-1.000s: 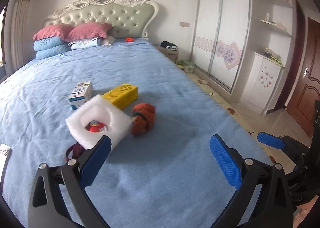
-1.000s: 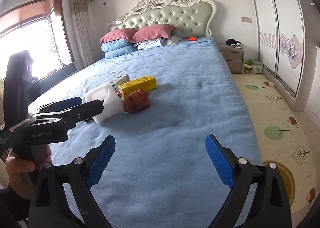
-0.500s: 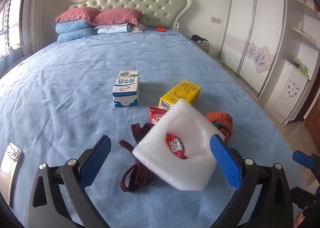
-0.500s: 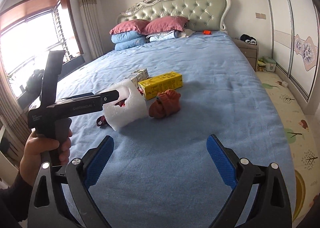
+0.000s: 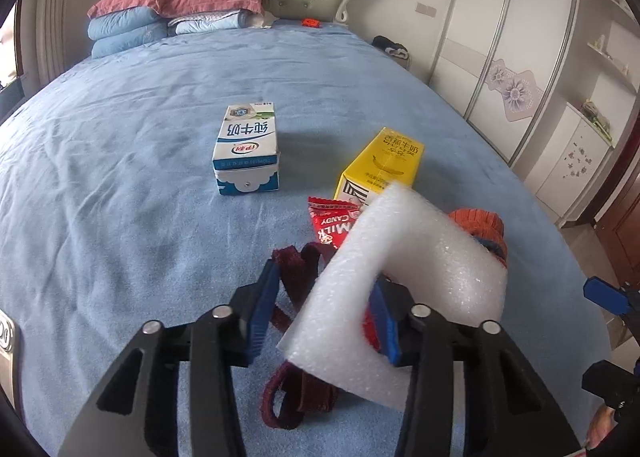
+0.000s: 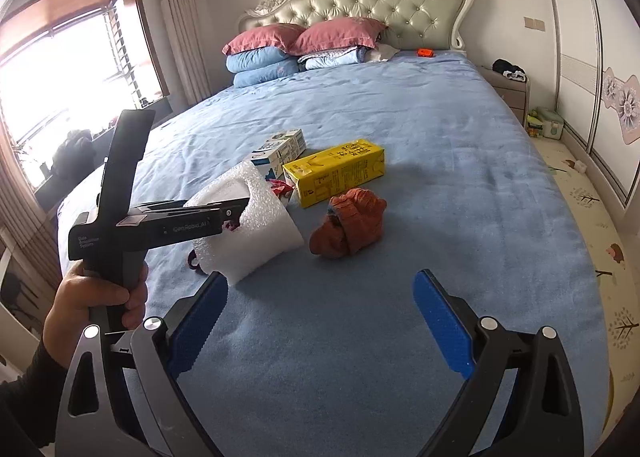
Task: Collect trash
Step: 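Grasp the white foam block with the left gripper, then grasp the brown knit glove with the right gripper while the left gripper holds the foam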
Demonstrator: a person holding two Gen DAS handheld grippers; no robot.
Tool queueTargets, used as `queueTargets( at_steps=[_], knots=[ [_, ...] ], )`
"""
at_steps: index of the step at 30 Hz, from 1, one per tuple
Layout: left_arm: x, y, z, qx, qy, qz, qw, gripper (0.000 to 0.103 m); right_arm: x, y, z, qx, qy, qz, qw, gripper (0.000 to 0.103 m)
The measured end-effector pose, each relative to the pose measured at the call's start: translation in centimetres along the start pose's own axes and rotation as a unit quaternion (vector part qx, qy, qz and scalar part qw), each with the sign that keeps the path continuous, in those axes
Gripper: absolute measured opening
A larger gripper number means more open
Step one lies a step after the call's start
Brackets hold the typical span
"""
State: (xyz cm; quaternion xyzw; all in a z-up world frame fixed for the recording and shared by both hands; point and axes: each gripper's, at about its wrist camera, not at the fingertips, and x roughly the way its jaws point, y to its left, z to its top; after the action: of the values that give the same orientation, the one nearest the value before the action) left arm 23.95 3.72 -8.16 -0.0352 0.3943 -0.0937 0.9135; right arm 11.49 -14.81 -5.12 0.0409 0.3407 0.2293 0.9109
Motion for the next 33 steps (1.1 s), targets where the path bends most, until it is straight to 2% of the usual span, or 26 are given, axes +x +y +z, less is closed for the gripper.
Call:
queueTargets(
  at_steps=[1, 4, 9, 17, 22, 25, 28, 32, 33],
  knots=[
    [-0.1, 0.0, 0.0, 0.0, -0.002, -0.007, 1.0, 0.032, 0.3, 0.0, 0.1, 0.0, 0.002, -0.002, 1.0, 0.091],
    [-0.7, 0.3, 0.0, -0.003, -0.018, -0.014, 0.9997, 0.031, 1.0, -0.2, 0.4, 0.009, 0.007, -0.004, 1.0, 0.091],
    [-2.5, 1.2, 0.3, -0.016, -0.047, -0.023, 0.9985, 0.031, 2.1, -0.4, 1.1, 0.015, 0.01, -0.016, 1.0, 0.091],
    [-3.9, 2.7, 1.0, -0.028, -0.064, -0.038, 0.9968, 0.031, 5.6, -0.3, 2.7, 0.014, 0.029, -0.035, 0.999, 0.088],
    [-3.9, 3.6, 0.9, -0.035, -0.066, -0.045, 0.9962, 0.031, 7.9, -1.3, 3.5, 0.034, 0.045, -0.055, 0.997, 0.077],
    [-3.9, 4.0, 0.9, -0.037, -0.068, -0.044, 0.996, 0.031, 9.2, -2.0, 3.8, 0.054, 0.062, -0.047, 0.995, 0.069],
    [-3.7, 4.1, 0.8, -0.04, -0.065, -0.046, 0.996, 0.031, 10.2, -1.9, 3.6, 0.048, 0.082, -0.041, 0.995, 0.059],
    [-3.9, 4.0, 0.8, -0.038, -0.065, -0.045, 0.9962, 0.031, 9.8, -2.3, 3.4, 0.053, 0.073, -0.041, 0.995, 0.039],
    [-3.9, 3.9, 0.7, -0.038, -0.064, -0.045, 0.9962, 0.031, 9.6, -2.6, 3.4, 0.059, 0.071, -0.036, 0.995, 0.037]
  ],
)
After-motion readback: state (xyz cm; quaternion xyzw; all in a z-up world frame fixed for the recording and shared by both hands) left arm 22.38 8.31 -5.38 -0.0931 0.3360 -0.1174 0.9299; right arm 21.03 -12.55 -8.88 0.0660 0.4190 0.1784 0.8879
